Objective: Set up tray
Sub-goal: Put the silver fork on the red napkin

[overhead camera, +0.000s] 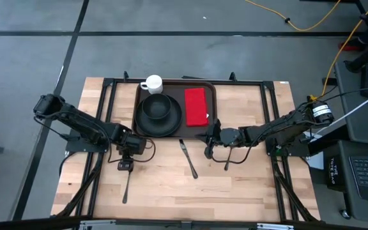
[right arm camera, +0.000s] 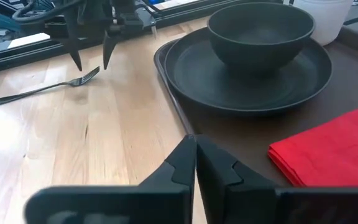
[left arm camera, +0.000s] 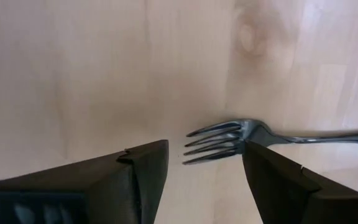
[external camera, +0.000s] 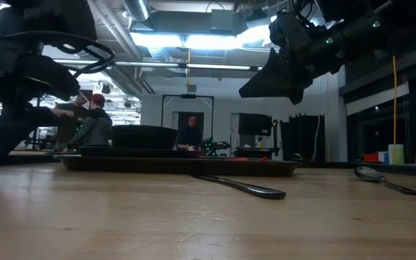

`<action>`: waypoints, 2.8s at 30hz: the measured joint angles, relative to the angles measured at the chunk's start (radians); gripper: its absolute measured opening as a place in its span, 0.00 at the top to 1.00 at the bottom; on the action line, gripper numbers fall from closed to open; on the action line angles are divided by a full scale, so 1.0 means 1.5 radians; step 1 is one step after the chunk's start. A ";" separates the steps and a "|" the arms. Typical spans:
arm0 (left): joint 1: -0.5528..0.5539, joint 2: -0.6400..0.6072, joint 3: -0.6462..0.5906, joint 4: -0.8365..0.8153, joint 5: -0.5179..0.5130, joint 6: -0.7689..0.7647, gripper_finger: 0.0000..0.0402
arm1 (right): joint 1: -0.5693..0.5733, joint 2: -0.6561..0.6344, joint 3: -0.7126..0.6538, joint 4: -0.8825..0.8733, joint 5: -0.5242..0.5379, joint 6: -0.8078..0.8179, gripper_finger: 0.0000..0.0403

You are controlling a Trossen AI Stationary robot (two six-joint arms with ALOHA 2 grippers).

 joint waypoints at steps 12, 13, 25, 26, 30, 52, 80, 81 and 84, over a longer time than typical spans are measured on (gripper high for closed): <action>0.000 0.000 -0.044 0.070 0.020 0.000 0.51 | 0.000 0.000 0.000 0.006 0.000 0.000 0.94; 0.000 0.000 -0.044 0.071 0.025 0.000 0.51 | 0.000 0.000 0.000 0.006 0.000 0.000 0.94; 0.013 0.005 -0.077 0.107 0.064 0.018 0.51 | 0.000 0.000 0.000 0.009 0.000 0.000 0.94; 0.016 0.005 -0.078 0.108 0.068 0.022 0.51 | 0.000 0.000 0.000 0.010 0.000 0.000 0.94; 0.031 0.006 -0.078 0.111 0.091 0.043 0.53 | 0.000 0.000 0.000 0.010 0.000 0.000 0.94; 0.059 0.007 -0.080 0.112 0.110 0.097 0.93 | 0.000 0.000 0.000 0.010 0.000 0.000 0.94; 0.058 -0.036 0.193 -0.061 -0.067 0.100 1.00 | 0.055 0.000 0.000 0.035 0.072 -0.051 0.95; 0.058 -0.044 0.208 -0.065 -0.089 0.103 1.00 | 0.058 0.000 0.000 0.035 0.072 -0.051 0.96; 0.058 -0.066 0.250 -0.077 -0.160 0.112 1.00 | 0.065 0.000 0.000 0.035 0.072 -0.055 0.98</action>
